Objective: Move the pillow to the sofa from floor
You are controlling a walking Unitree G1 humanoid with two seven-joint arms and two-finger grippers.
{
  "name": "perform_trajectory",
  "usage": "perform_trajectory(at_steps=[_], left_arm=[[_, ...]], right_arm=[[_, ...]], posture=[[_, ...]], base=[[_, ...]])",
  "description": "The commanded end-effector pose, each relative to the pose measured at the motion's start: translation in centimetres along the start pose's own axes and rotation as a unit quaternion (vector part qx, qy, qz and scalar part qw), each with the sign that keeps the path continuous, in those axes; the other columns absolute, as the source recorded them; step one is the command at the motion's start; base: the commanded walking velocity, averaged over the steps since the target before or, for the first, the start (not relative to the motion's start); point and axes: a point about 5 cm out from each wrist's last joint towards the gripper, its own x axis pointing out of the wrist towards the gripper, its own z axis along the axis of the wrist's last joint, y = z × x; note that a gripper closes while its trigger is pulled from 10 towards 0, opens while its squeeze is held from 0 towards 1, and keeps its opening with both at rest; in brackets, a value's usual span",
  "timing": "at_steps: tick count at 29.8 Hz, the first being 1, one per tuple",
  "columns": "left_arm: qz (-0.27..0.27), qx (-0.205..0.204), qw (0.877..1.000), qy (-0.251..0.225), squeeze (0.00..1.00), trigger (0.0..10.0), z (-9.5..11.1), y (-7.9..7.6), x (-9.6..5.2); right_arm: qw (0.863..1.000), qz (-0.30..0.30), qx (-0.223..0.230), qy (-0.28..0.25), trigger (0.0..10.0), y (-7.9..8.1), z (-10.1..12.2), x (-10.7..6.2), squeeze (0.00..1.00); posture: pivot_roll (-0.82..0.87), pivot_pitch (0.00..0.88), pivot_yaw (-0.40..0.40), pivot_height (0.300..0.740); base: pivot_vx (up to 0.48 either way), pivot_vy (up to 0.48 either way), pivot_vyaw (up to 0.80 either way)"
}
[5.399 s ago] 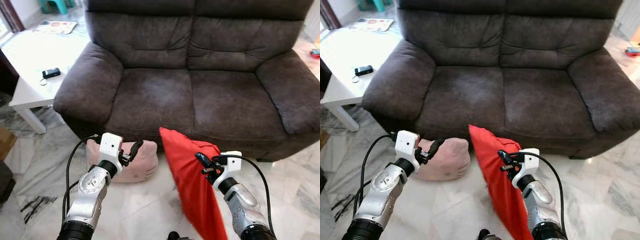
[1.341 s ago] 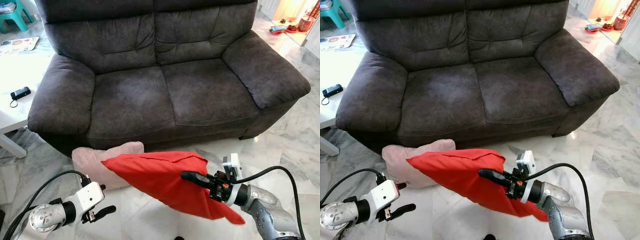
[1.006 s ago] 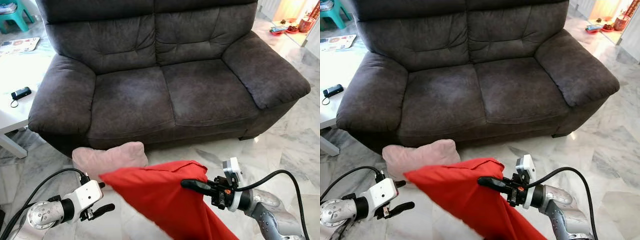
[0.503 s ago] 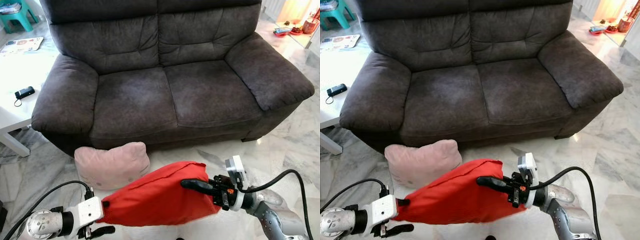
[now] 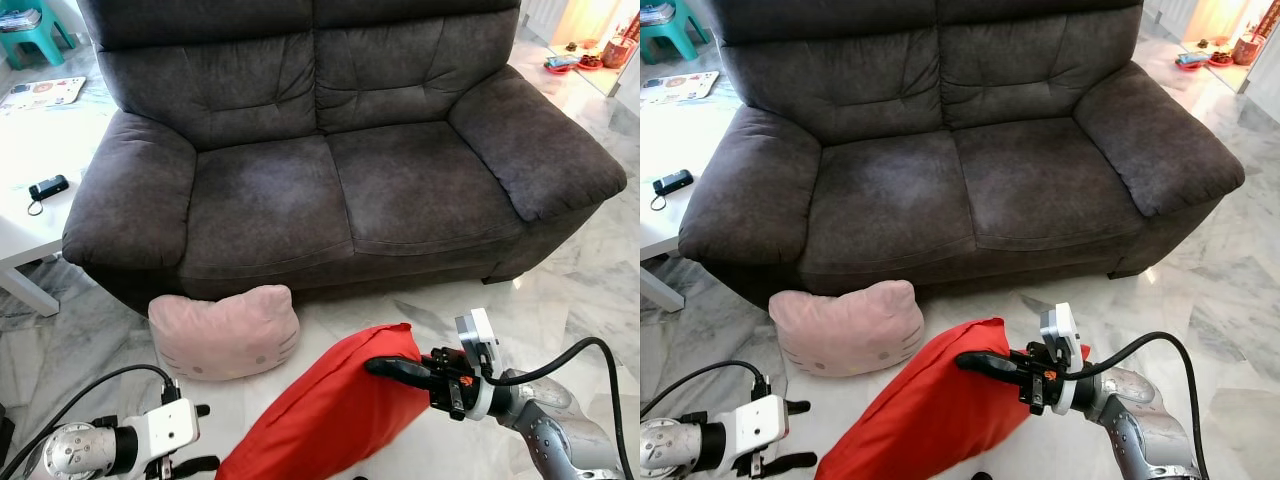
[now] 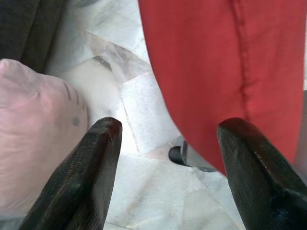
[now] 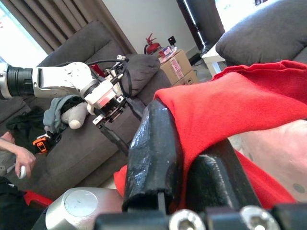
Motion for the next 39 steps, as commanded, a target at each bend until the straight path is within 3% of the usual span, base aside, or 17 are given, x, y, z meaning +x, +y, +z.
perform_trajectory(at_steps=[1, 10, 19, 27, 39], left_arm=[[-0.018, -0.008, 1.000, -0.006, 0.00, 10.0, 0.1, -0.8, 0.3], [-0.029, -0.016, 0.999, -0.022, 0.00, 10.0, 0.9, -0.9, -0.3], [-0.023, -0.016, 1.000, -0.006, 0.00, 10.0, 0.2, -0.8, -0.1], [0.044, 0.004, 0.999, -0.021, 0.00, 10.0, 0.8, 1.4, -0.5], [0.067, 0.023, 0.997, -0.019, 0.00, 10.0, 0.7, 2.8, -1.0]], right_arm=[[0.998, 0.042, -0.041, -0.039, 10.0, 0.4, 2.2, 0.9, 0.00], [0.998, 0.040, -0.039, -0.040, 10.0, 0.4, 2.1, 0.9, 0.00], [0.997, 0.049, -0.043, -0.042, 10.0, 0.5, 2.5, 1.0, 0.00], [0.997, 0.057, -0.043, -0.030, 10.0, 0.7, 2.4, 0.5, 0.00], [0.996, 0.075, -0.045, -0.017, 10.0, 1.0, 2.6, 0.5, 0.00]], posture=[[0.00, 0.102, 0.006, 0.740], [0.01, 0.111, 0.004, 0.740], [0.01, 0.115, 0.003, 0.740], [0.01, 0.122, 0.000, 0.740], [0.01, 0.126, -0.002, 0.740]], base=[[0.000, 0.000, 0.00], [0.000, 0.000, 0.00], [0.000, 0.000, 0.00], [0.000, 0.000, 0.00], [0.000, 0.000, 0.00]])
